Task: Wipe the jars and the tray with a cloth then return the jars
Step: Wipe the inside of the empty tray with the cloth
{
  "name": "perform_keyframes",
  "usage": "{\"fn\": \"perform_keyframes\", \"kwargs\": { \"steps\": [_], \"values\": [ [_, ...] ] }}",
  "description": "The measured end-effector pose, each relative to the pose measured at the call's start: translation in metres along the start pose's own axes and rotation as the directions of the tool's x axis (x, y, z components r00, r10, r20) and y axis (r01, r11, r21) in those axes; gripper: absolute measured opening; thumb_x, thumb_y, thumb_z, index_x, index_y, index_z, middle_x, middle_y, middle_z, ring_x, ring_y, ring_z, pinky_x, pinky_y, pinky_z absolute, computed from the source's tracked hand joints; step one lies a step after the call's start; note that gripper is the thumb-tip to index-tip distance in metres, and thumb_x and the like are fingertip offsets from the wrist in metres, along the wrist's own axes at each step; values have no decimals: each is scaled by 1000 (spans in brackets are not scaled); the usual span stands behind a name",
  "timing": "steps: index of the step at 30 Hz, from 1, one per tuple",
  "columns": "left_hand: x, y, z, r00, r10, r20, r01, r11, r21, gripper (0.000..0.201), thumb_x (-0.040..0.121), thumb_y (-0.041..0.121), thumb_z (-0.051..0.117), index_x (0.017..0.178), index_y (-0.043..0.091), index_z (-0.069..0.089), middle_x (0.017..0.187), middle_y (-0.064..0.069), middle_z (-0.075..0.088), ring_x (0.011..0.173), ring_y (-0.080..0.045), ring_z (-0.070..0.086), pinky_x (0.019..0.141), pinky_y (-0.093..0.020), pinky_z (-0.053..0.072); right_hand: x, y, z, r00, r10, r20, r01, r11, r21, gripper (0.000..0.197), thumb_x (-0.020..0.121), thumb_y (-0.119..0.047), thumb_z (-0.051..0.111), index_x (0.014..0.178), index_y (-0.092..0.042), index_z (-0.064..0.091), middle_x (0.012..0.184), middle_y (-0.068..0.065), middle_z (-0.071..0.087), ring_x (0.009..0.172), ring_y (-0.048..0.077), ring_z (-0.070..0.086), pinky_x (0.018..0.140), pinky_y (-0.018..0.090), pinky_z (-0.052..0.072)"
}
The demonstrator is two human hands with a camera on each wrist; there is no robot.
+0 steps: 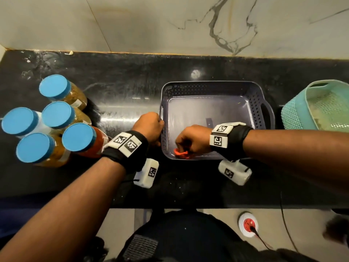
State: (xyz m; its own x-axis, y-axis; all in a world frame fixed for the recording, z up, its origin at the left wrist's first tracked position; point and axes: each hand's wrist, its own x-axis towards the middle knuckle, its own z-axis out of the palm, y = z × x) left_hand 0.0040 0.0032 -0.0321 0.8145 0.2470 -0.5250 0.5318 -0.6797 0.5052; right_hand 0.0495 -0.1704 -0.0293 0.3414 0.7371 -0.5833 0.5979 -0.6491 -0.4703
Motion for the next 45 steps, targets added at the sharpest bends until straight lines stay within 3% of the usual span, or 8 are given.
{"fn": "perform_keyframes", "kwargs": {
  "steps": [4, 9, 15, 20, 24, 31, 38, 45],
  "values": [
    [-2, 2, 1, 1000, -17, 13, 17, 999, -49, 26, 101, 17, 47, 79, 9, 59, 90, -19, 71, 66, -36, 74, 68, -48, 63, -9, 10, -2, 994, 89, 63, -86, 995, -49, 22, 79, -5, 66, 78, -27, 64, 71, -9, 56, 73, 19, 53, 57, 22, 37],
    [-4, 6, 2, 1000, -2, -25, 4, 996, 88, 23, 100, 18, 47, 95, 4, 64, 109, -25, 68, 101, -42, 65, 77, -34, 46, 25, -24, -1, 994, 35, -104, -33, 999, 30, 22, 81, -15, 71, 102, -13, 73, 93, 6, 70, 89, 28, 65, 72, 31, 50],
    [-4, 1, -2, 1000, -20, -6, 21, 994, 108, 25, 97, 17, 48, 88, 0, 64, 97, -22, 71, 83, -40, 70, 80, -44, 60, 16, -6, 1, 975, -145, 169, 187, 945, -270, 12, 92, -17, 65, 82, -16, 71, 60, -6, 51, 64, 24, 46, 64, 24, 32],
    [-3, -3, -6, 1000, -17, -22, 20, 990, 141, 25, 99, 15, 47, 98, -2, 66, 101, -24, 70, 84, -43, 71, 82, -49, 60, -27, 40, -7, 931, 80, 357, 64, 925, -374, 25, 81, -3, 63, 99, -15, 76, 88, 7, 74, 83, 29, 67, 65, 23, 42],
    [1, -3, -10, 999, -12, -51, 20, 985, 173, 24, 100, 14, 46, 95, -1, 64, 102, -24, 71, 87, -43, 70, 86, -47, 59, -37, 49, -13, 963, 101, 251, -48, 977, -209, 33, 84, -6, 65, 111, -22, 75, 102, 2, 75, 90, 18, 67, 75, 22, 47],
    [3, 2, -11, 997, 1, -83, 20, 969, 246, 23, 100, 13, 47, 105, -1, 64, 114, -27, 67, 105, -44, 63, 84, -41, 49, 1, -14, -10, 978, -189, 86, 172, 970, 170, 28, 85, 2, 62, 102, -16, 74, 95, -2, 76, 82, 12, 70, 79, 24, 52],
    [7, -7, -16, 996, -11, -88, 32, 968, 247, 21, 100, 11, 46, 101, 1, 64, 108, -24, 69, 94, -43, 68, 84, -42, 56, -63, 70, 2, 948, 148, 283, -159, 987, 17, 28, 81, 8, 55, 90, -12, 71, 69, -6, 63, 52, -2, 53, 66, 24, 48],
    [9, 0, -14, 995, 23, -101, 8, 954, 299, 22, 101, 10, 45, 103, -1, 64, 109, -26, 69, 100, -44, 65, 78, -40, 46, -2, 18, -2, 997, 2, 81, -4, 1000, 26, 43, 86, 1, 61, 122, -21, 70, 109, -2, 73, 92, 13, 64, 87, 28, 51]
  ]
}}
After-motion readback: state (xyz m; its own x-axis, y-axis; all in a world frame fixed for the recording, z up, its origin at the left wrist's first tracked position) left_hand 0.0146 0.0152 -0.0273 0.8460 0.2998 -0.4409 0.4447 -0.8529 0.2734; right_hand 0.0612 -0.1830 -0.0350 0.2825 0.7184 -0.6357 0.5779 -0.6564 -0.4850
